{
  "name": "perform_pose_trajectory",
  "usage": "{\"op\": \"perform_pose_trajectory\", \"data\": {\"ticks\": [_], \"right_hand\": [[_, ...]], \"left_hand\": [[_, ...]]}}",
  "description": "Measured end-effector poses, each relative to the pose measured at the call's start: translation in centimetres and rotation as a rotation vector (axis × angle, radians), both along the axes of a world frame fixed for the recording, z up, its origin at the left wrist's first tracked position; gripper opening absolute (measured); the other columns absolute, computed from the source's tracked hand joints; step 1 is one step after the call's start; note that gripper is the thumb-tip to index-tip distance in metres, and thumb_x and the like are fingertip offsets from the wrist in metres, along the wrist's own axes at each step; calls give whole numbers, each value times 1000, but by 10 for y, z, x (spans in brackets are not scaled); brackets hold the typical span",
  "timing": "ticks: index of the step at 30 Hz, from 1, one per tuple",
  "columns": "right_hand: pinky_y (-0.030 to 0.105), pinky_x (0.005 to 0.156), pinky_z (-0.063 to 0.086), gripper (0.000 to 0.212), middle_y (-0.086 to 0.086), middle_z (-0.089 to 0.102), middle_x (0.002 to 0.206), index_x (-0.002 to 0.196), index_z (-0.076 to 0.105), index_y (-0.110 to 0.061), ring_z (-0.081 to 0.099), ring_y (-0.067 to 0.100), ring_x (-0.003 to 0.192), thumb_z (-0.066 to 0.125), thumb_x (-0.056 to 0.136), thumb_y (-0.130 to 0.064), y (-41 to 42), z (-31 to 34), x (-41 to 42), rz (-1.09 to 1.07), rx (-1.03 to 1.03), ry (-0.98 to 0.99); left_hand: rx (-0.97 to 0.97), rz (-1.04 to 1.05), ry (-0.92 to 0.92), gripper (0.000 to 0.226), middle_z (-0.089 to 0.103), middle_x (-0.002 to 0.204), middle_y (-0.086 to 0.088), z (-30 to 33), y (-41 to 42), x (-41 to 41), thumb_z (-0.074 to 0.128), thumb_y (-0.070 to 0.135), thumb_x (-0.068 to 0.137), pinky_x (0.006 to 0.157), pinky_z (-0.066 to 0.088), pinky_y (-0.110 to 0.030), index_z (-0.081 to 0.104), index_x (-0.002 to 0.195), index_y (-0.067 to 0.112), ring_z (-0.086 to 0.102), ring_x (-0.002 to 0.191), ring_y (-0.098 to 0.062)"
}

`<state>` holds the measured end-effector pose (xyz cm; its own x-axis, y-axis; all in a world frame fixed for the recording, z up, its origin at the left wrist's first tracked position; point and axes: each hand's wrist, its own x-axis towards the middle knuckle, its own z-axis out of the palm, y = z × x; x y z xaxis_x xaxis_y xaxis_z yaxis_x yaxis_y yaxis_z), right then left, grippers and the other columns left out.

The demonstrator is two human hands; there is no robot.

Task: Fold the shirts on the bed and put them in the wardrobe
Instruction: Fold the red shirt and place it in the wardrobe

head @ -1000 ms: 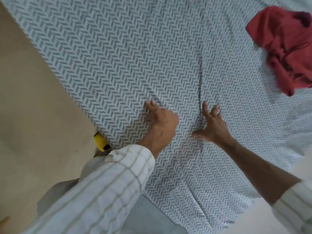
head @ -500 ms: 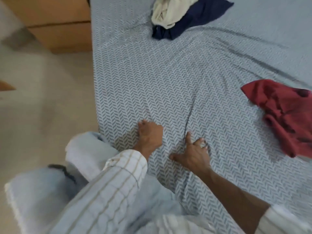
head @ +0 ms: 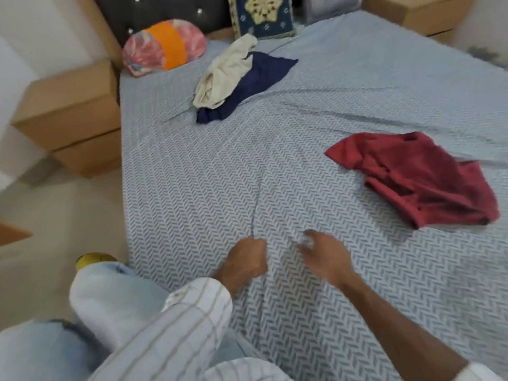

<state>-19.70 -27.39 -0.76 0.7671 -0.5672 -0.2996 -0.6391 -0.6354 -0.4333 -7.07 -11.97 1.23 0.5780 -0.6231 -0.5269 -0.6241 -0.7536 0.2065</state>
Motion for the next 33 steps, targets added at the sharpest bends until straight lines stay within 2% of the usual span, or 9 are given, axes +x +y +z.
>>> {"op": "perform_pose_trajectory", "data": {"ticks": [4,9,11,14,19,23,25,30,33], "right_hand": [[45,98,48,49,10,54,137,134,54,-15,54,34,122,62,89,-33,-93,-1,-40,-231,-192,-84],[51,101,38,83,12,24,159,146,32,-22,33,37,135,73,76,-40,-171,1,-67,-358,-402,110],[49,100,37,78,11,40,148,145,33,-21,39,35,128,68,79,-43,-187,2,-67,-436,-380,184],[44,94,38,36,10,65,116,117,62,-20,52,34,114,55,86,-37,-189,5,-56,-489,-341,222],[40,81,48,19,21,69,98,89,60,-10,65,39,95,57,88,-29,-132,17,-16,-411,-17,-206],[50,75,57,37,5,71,81,90,58,-14,70,25,77,57,67,-43,-67,27,31,-291,438,-474],[45,74,57,29,-1,69,76,85,61,-10,66,14,72,62,69,-35,-38,55,55,-176,521,-558],[38,85,50,6,0,70,84,82,69,-14,63,14,87,69,77,-17,1,117,115,8,745,-648],[30,101,46,25,-13,71,110,104,74,-31,64,8,107,67,84,-18,8,141,142,132,679,-574]], "left_hand": [[-58,-83,194,67,48,147,-11,1,-47,-25,45,45,84,111,34,-32,46,145,17,45,134,-28],[30,-180,198,56,40,152,-14,-6,-74,-39,56,29,96,112,29,-29,41,149,15,39,138,-28],[43,-182,192,58,36,155,-13,-7,-74,-37,57,31,96,113,27,-29,39,150,16,36,141,-27],[64,-156,228,60,29,159,-9,-6,-71,-30,57,35,97,116,24,-30,38,151,16,30,145,-25],[-208,110,417,69,41,154,1,-6,-64,-16,72,32,86,107,38,-24,43,148,26,43,137,-14],[-536,164,476,83,58,139,11,6,-62,-9,84,29,68,109,44,-34,48,142,32,51,128,-1],[-712,215,441,64,70,115,9,20,-60,-4,84,22,66,96,53,-35,61,125,25,64,108,-2],[-1040,597,468,22,72,78,-3,79,-32,33,68,-1,72,66,51,-32,73,84,16,65,70,-15],[-1142,841,605,15,69,75,-8,109,-8,70,66,3,74,64,50,-34,72,84,13,63,70,-25]]}}
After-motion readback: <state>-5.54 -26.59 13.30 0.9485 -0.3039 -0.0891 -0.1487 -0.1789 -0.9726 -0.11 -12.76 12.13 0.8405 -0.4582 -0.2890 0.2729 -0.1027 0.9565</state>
